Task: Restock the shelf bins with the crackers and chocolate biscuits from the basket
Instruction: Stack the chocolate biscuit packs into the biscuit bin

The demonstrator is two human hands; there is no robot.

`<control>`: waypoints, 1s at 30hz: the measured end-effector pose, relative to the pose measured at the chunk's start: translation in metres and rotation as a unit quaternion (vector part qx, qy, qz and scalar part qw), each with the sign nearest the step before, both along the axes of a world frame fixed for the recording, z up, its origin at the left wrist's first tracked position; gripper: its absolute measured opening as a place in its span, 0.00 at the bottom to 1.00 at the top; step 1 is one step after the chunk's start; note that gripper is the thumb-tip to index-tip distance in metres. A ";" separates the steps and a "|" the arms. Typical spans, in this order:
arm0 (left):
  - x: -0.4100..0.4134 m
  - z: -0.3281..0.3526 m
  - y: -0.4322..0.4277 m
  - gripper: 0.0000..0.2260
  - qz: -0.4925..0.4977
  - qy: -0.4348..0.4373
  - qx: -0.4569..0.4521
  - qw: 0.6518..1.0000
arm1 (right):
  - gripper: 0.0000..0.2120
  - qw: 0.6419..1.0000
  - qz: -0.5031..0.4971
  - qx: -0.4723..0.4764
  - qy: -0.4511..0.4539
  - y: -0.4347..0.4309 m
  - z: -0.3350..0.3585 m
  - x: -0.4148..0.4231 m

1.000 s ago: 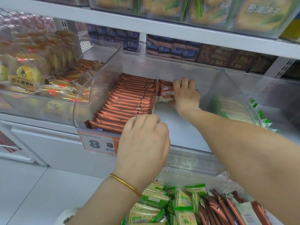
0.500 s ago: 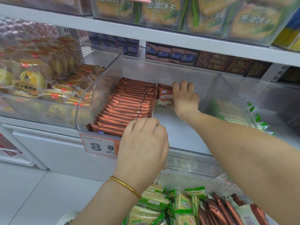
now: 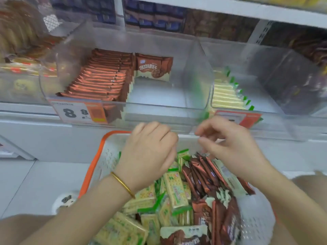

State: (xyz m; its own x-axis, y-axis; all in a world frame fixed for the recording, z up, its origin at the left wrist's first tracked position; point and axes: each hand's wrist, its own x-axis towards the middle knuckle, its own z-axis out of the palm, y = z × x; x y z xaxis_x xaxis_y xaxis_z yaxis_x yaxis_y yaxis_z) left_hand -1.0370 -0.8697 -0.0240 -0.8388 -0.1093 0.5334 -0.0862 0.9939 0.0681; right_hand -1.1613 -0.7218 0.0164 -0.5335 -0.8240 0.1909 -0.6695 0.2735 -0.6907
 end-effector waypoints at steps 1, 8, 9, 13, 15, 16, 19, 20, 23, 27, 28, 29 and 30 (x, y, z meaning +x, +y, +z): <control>-0.004 -0.010 0.008 0.09 -0.015 -0.038 -0.006 0.999 | 0.17 0.997 -0.008 0.072 -0.028 0.016 -0.018 -0.007; -0.028 -0.048 0.039 0.14 -0.067 -0.168 0.014 0.983 | 0.05 0.927 -0.130 0.352 0.011 0.053 -0.126 -0.067; -0.028 -0.051 0.040 0.15 -0.062 -0.181 0.025 0.981 | 0.08 0.918 -0.139 0.371 0.014 0.050 -0.135 -0.070; -0.023 -0.056 0.037 0.17 -0.037 -0.218 0.066 0.973 | 0.23 0.890 -0.140 0.432 -0.035 0.035 -0.170 -0.063; -0.021 -0.058 0.035 0.18 -0.027 -0.229 0.092 0.969 | 0.24 0.885 -0.144 0.442 -0.011 0.031 -0.183 -0.056; -0.020 -0.059 0.034 0.19 -0.021 -0.234 0.102 0.967 | 0.23 0.888 -0.158 0.433 0.006 0.031 -0.185 -0.052; -0.020 -0.063 0.033 0.22 -0.014 -0.248 0.128 0.960 | 0.20 0.894 -0.190 0.405 0.037 0.030 -0.174 -0.044; -0.019 -0.063 0.033 0.20 -0.013 -0.250 0.141 0.958 | 0.17 0.895 -0.190 0.402 0.037 0.030 -0.169 -0.042; -0.018 -0.064 0.032 0.11 -0.005 -0.249 0.203 0.947 | 0.06 0.913 -0.164 0.375 0.009 0.029 -0.142 -0.043; -0.021 -0.053 0.027 0.17 0.042 -0.223 0.374 0.899 | 0.06 0.927 -0.093 0.178 -0.317 0.029 -0.090 -0.037; -0.021 -0.050 0.024 0.19 0.055 -0.211 0.428 0.877 | 0.06 0.905 -0.068 0.139 -0.395 0.029 -0.080 -0.031; -0.020 -0.048 0.022 0.20 0.063 -0.195 0.482 0.852 | 0.07 0.888 -0.046 0.116 -0.442 0.029 -0.073 -0.027; -0.019 -0.047 0.019 0.20 0.066 -0.180 0.524 0.830 | 0.08 0.876 -0.027 0.107 -0.470 0.027 -0.067 -0.022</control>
State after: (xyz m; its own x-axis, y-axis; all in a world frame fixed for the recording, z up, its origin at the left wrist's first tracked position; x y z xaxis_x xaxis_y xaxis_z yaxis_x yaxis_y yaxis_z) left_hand -1.0557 -0.8511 -0.0707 -0.8674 -0.4580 -0.1947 -0.3912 0.3857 0.8356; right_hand -1.1831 -0.6945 -0.0506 -0.4112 -0.7563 -0.5088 0.1841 0.4778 -0.8590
